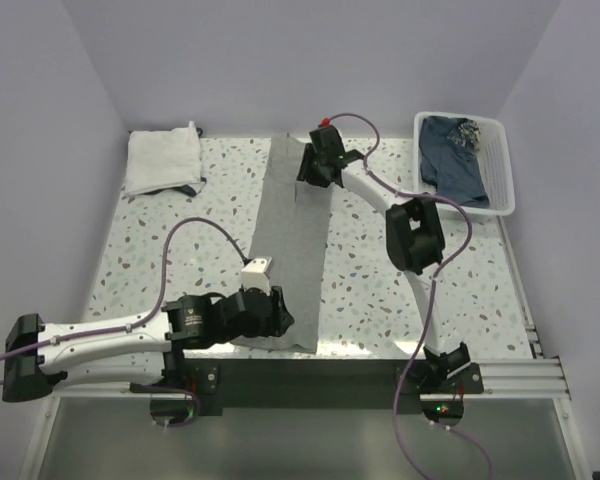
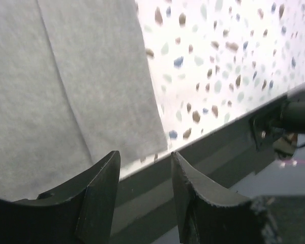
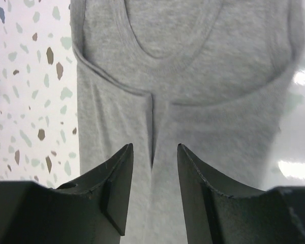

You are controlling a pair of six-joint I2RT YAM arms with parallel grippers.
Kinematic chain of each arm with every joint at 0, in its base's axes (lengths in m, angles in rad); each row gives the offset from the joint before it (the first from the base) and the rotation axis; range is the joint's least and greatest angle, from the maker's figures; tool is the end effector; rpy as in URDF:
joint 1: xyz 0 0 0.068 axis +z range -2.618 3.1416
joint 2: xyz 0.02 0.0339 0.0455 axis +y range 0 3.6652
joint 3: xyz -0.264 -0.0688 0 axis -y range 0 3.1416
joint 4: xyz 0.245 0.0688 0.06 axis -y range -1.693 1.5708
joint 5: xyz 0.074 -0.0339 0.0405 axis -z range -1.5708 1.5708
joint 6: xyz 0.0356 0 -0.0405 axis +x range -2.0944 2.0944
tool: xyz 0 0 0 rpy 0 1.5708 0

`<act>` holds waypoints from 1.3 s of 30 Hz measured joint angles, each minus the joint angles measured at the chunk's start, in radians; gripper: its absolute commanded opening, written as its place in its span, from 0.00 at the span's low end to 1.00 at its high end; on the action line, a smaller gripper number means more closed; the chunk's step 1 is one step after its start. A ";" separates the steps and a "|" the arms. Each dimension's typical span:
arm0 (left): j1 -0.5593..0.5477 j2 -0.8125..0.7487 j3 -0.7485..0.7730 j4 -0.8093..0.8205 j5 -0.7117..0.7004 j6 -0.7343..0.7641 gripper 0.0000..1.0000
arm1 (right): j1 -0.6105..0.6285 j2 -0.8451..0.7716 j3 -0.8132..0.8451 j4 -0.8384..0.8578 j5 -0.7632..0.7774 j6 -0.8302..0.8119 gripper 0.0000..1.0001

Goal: Fold and stack the tank tops

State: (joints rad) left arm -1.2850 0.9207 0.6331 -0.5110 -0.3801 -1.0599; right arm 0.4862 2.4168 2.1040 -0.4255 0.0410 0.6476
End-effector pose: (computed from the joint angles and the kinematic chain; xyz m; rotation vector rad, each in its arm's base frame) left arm 0.0654 -0.1756 0.2350 0.0834 2.4150 -0.7229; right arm 0.4872 0.2558 0.1965 0.2122 2.3580 0.5211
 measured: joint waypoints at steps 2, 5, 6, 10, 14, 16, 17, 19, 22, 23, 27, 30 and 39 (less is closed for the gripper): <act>0.076 0.002 0.034 0.016 0.016 0.042 0.46 | 0.000 -0.078 -0.080 -0.007 0.016 -0.005 0.41; 0.248 0.029 0.040 0.081 0.065 0.129 0.44 | 0.000 -0.183 -0.177 -0.011 0.040 -0.016 0.34; 0.306 0.057 0.044 0.101 0.084 0.164 0.43 | 0.000 -0.207 -0.196 -0.008 0.048 -0.019 0.33; 0.488 0.271 0.120 0.187 0.153 0.286 0.43 | -0.003 -0.222 -0.220 0.000 0.056 -0.037 0.25; 0.634 0.491 0.254 0.287 0.213 0.385 0.40 | -0.009 -0.167 -0.220 -0.003 0.069 -0.059 0.21; 0.703 0.586 0.315 0.335 0.246 0.416 0.39 | -0.015 -0.116 -0.201 -0.016 0.072 -0.072 0.21; 0.732 0.624 0.340 0.357 0.259 0.428 0.39 | -0.018 -0.089 -0.188 -0.024 0.073 -0.080 0.21; 0.771 0.679 0.374 0.385 0.276 0.444 0.39 | -0.024 -0.042 -0.162 -0.039 0.072 -0.092 0.21; 0.802 0.746 0.420 0.410 0.306 0.467 0.39 | -0.037 -0.002 -0.067 -0.052 0.072 -0.115 0.21; 0.808 0.762 0.432 0.418 0.315 0.472 0.39 | -0.040 0.013 -0.041 -0.054 0.072 -0.121 0.21; 0.832 0.842 0.501 0.439 0.362 0.487 0.40 | -0.058 0.085 0.048 -0.072 0.064 -0.140 0.23; 0.862 0.929 0.575 0.463 0.395 0.500 0.40 | -0.075 0.137 0.141 -0.090 0.051 -0.153 0.25; 0.940 1.228 0.825 0.506 0.490 0.505 0.44 | -0.136 0.247 0.306 -0.046 -0.043 -0.193 0.44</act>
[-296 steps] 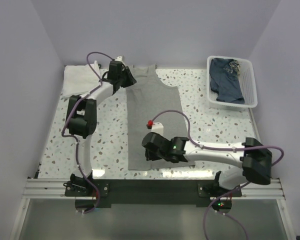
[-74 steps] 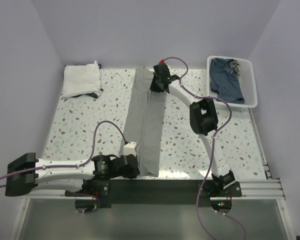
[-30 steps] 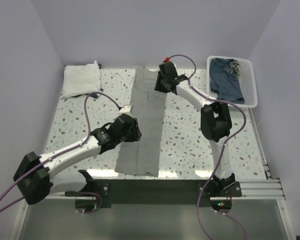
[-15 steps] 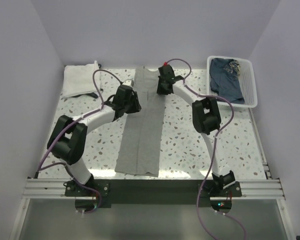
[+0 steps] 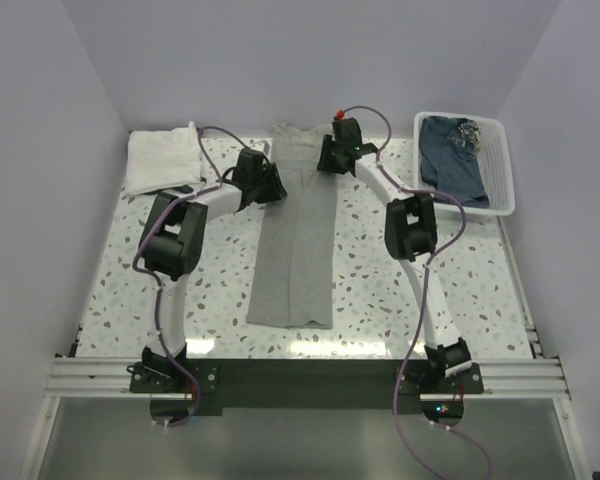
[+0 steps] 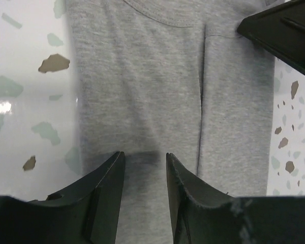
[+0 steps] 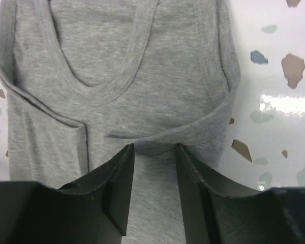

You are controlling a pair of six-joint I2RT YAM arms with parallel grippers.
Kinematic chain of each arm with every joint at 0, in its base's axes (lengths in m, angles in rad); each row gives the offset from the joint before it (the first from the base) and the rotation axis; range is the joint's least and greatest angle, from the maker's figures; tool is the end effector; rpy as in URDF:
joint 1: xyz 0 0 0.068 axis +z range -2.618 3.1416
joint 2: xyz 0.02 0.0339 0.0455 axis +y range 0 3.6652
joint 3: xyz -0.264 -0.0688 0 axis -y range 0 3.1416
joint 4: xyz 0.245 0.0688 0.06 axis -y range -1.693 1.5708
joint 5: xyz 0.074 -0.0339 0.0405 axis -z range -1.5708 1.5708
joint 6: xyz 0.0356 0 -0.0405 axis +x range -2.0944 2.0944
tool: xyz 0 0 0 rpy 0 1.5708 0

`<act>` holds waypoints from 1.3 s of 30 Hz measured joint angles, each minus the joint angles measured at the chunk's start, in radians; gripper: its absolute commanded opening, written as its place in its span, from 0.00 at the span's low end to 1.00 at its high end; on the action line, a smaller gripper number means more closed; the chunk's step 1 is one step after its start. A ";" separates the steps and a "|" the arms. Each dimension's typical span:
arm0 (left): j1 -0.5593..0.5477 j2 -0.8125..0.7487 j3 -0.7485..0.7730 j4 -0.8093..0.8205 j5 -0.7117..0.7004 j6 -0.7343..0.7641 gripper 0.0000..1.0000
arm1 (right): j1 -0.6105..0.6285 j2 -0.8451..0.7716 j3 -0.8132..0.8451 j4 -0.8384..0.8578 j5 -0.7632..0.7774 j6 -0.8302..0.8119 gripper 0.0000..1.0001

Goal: Fold and stack the tank tops

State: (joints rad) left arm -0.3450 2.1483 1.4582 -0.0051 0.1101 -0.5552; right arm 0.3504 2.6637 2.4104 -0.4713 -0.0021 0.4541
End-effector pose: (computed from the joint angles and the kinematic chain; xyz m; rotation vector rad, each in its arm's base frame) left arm 0.4459 -0.1644 0.1549 -0.1848 2.3253 -0.5906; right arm 0.5529 0.2022 0.1590 0.1197 2.3281 0.4132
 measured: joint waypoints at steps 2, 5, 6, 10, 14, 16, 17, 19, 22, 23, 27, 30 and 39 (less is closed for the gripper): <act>0.008 0.043 0.041 0.006 0.023 0.000 0.47 | -0.009 0.002 0.000 0.025 -0.024 -0.014 0.53; 0.011 0.061 0.083 0.021 0.053 0.003 0.52 | -0.013 0.007 0.008 0.048 -0.045 -0.032 0.63; 0.012 0.061 0.096 0.024 0.062 0.003 0.54 | -0.015 0.008 0.009 0.052 -0.048 -0.036 0.65; 0.012 0.038 0.123 0.055 0.078 0.010 0.55 | -0.015 -0.003 0.005 0.065 -0.051 -0.055 0.71; 0.012 -0.109 0.007 0.057 0.034 0.000 0.55 | -0.014 -0.104 -0.087 0.062 -0.043 -0.058 0.71; 0.012 -0.252 -0.111 0.051 -0.010 -0.019 0.53 | -0.015 -0.198 -0.154 0.043 -0.038 -0.053 0.69; 0.012 -0.333 -0.177 0.047 -0.035 -0.033 0.53 | -0.015 -0.257 -0.198 0.037 -0.035 -0.046 0.67; 0.011 -0.514 -0.326 0.051 -0.076 -0.068 0.51 | -0.011 -0.399 -0.313 0.029 -0.031 -0.025 0.63; 0.002 -0.800 -0.589 0.053 -0.127 -0.125 0.49 | 0.015 -0.678 -0.603 0.058 0.011 0.001 0.54; -0.002 -0.829 -0.615 0.043 -0.130 -0.131 0.49 | 0.030 -0.744 -0.675 0.059 0.025 0.006 0.52; -0.059 -1.065 -0.868 -0.063 -0.171 -0.188 0.48 | 0.199 -1.039 -1.064 0.104 0.101 0.057 0.45; -0.113 -1.205 -0.997 -0.203 -0.208 -0.233 0.48 | 0.350 -1.156 -1.351 0.136 0.118 0.121 0.39; -0.148 -1.439 -1.111 -0.398 -0.245 -0.296 0.46 | 0.684 -1.213 -1.677 0.098 0.250 0.332 0.23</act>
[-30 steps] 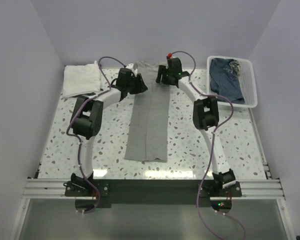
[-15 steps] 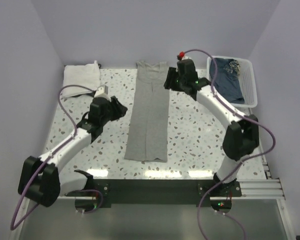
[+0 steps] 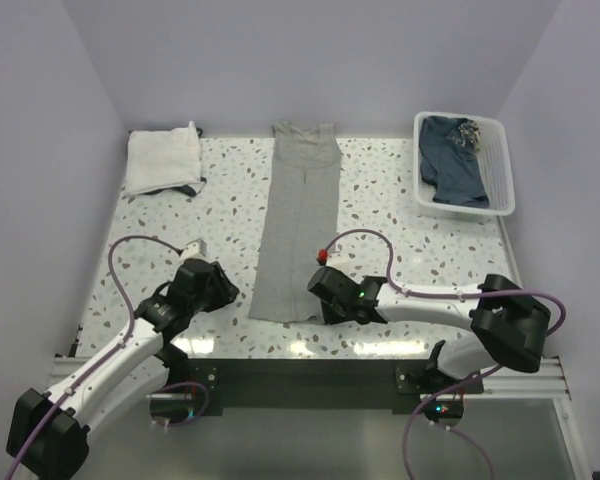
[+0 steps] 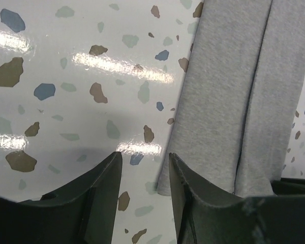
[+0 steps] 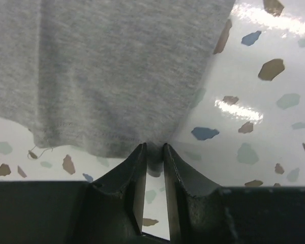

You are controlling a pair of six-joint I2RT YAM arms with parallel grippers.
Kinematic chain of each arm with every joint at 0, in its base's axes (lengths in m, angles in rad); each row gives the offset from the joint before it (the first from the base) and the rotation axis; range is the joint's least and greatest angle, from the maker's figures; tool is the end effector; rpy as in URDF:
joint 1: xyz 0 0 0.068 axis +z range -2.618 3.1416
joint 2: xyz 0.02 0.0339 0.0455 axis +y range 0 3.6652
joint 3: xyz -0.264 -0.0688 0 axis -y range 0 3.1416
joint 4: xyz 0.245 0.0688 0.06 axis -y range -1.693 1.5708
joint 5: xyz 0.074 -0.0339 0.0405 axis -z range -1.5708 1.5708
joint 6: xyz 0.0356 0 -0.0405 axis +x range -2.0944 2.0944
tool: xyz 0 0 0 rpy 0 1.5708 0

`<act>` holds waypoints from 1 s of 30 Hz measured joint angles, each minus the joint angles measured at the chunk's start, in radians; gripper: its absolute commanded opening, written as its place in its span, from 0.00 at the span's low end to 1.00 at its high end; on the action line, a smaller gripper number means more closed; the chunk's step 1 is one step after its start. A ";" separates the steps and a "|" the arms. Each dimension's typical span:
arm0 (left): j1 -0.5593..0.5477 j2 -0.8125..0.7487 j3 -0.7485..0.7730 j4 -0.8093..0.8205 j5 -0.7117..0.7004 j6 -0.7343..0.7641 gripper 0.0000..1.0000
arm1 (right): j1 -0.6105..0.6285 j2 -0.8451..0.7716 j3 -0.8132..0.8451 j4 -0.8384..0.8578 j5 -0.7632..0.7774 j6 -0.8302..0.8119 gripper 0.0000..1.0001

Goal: Fold and stack the tank tops

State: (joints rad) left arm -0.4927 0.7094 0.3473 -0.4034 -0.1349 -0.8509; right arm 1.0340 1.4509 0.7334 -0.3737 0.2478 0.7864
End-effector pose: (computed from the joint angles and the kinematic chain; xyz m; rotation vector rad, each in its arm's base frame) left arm 0.1334 -0.0662 0.1791 -0.4922 2.3336 -0.5059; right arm 0.1418 0.2211 0.1635 -0.2461 2.6287 0.3078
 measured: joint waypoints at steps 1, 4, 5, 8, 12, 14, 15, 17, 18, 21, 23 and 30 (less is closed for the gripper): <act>-0.001 0.008 -0.001 -0.002 0.001 -0.002 0.46 | 0.029 -0.005 0.002 -0.002 0.022 0.017 0.23; -0.002 0.042 -0.002 -0.002 0.019 -0.002 0.45 | 0.084 -0.007 0.025 -0.035 0.086 0.058 0.23; -0.002 0.047 -0.002 0.002 0.029 -0.001 0.45 | 0.096 -0.007 0.034 -0.048 0.108 0.068 0.23; -0.013 0.070 0.001 0.035 0.088 0.019 0.46 | 0.120 -0.006 0.056 -0.079 0.154 0.087 0.23; -0.086 0.180 0.048 0.086 0.161 0.056 0.52 | 0.133 -0.005 0.063 -0.106 0.189 0.107 0.24; -0.151 0.239 0.077 0.128 0.187 0.070 0.57 | 0.133 -0.005 0.058 -0.113 0.201 0.118 0.25; -0.191 0.263 0.089 0.149 0.193 0.076 0.58 | 0.133 -0.005 0.053 -0.112 0.204 0.122 0.27; -0.261 0.313 0.119 0.178 0.203 0.083 0.59 | 0.133 -0.005 0.035 -0.109 0.206 0.134 0.30; -0.293 0.343 0.136 0.190 0.203 0.086 0.59 | 0.133 -0.007 0.022 -0.106 0.205 0.139 0.31; -0.371 0.433 0.191 0.211 0.187 0.093 0.58 | 0.133 -0.016 -0.020 -0.091 0.198 0.150 0.36; -0.407 0.476 0.219 0.215 0.163 0.100 0.57 | 0.132 -0.016 -0.027 -0.079 0.195 0.156 0.38; -0.440 0.572 0.248 0.218 0.093 0.121 0.51 | 0.132 -0.016 -0.044 -0.023 0.176 0.172 0.37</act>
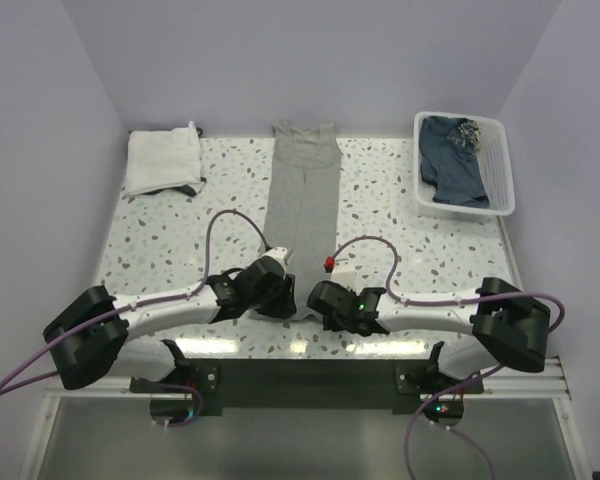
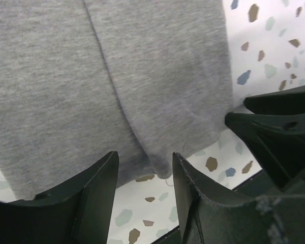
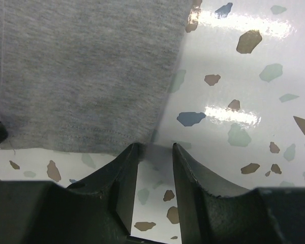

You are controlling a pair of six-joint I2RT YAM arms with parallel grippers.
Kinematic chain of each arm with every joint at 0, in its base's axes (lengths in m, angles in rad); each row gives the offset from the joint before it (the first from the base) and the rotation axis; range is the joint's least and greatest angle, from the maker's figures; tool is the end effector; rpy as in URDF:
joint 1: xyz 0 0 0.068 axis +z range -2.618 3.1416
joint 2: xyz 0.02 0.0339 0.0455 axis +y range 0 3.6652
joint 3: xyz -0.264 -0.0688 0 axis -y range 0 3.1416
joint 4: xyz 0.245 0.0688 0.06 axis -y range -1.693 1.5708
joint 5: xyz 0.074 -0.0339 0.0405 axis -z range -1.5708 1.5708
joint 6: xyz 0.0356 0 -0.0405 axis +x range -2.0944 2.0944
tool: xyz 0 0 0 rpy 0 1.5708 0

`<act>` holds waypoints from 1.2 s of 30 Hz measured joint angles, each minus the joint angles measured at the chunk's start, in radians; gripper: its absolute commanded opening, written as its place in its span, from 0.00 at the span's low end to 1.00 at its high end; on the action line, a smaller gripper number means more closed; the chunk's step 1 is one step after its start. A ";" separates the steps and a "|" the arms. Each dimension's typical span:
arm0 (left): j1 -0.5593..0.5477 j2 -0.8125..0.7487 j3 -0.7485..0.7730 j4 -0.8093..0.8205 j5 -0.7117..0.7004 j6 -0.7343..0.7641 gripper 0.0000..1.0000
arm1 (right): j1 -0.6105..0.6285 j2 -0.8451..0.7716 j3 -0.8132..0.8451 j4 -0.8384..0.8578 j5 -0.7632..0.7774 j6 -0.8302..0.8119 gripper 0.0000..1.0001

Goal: Fold and stack the tank tops

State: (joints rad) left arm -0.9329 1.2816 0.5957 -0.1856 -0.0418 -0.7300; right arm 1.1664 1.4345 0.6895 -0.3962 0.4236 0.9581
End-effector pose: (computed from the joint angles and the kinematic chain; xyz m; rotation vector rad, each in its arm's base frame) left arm 0.1458 -0.1942 0.1739 0.2402 2.5524 -0.6546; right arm 0.1115 0.2234 0.1563 -0.1467 2.5586 0.2198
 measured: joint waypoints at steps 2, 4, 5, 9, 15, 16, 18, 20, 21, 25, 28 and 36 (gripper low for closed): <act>-0.006 0.028 0.001 0.000 -0.015 0.008 0.49 | 0.000 -0.004 -0.006 0.010 0.001 0.007 0.36; -0.011 0.046 0.001 -0.001 -0.027 0.013 0.46 | 0.000 -0.015 -0.019 0.023 0.003 0.014 0.34; -0.012 0.054 0.001 -0.001 -0.033 0.016 0.45 | 0.000 -0.023 -0.027 0.028 0.004 0.019 0.34; -0.015 0.076 0.001 -0.001 -0.049 0.017 0.40 | 0.000 -0.056 -0.058 0.039 0.004 0.037 0.33; -0.023 0.080 0.001 -0.002 -0.064 0.017 0.35 | 0.000 -0.082 -0.077 0.035 0.003 0.052 0.33; -0.024 0.080 0.001 -0.002 -0.064 0.017 0.35 | 0.000 -0.082 -0.077 0.034 0.003 0.053 0.33; -0.025 0.077 0.001 -0.004 -0.066 0.017 0.35 | 0.000 -0.087 -0.077 0.027 0.002 0.054 0.33; -0.025 0.064 0.005 -0.014 -0.067 0.017 0.37 | 0.000 -0.103 -0.085 0.014 0.001 0.055 0.33; -0.025 0.053 0.007 -0.020 -0.068 0.017 0.39 | 0.000 -0.112 -0.089 0.005 0.001 0.056 0.34; -0.026 -0.037 0.038 -0.063 -0.092 0.006 0.50 | 0.000 -0.183 -0.102 -0.039 0.001 0.062 0.36; -0.025 -0.147 0.047 -0.108 -0.153 -0.027 0.55 | 0.000 -0.246 -0.107 -0.053 -0.002 0.067 0.37; 0.097 -0.344 -0.056 -0.206 -0.219 -0.116 0.60 | -0.003 -0.220 -0.108 0.002 -0.051 0.077 0.43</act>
State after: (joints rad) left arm -0.8356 0.9379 0.5396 -0.3920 -0.2604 -0.8455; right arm 1.1637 1.2140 0.5819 -0.3946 0.3721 1.0351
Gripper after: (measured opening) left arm 0.584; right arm 0.398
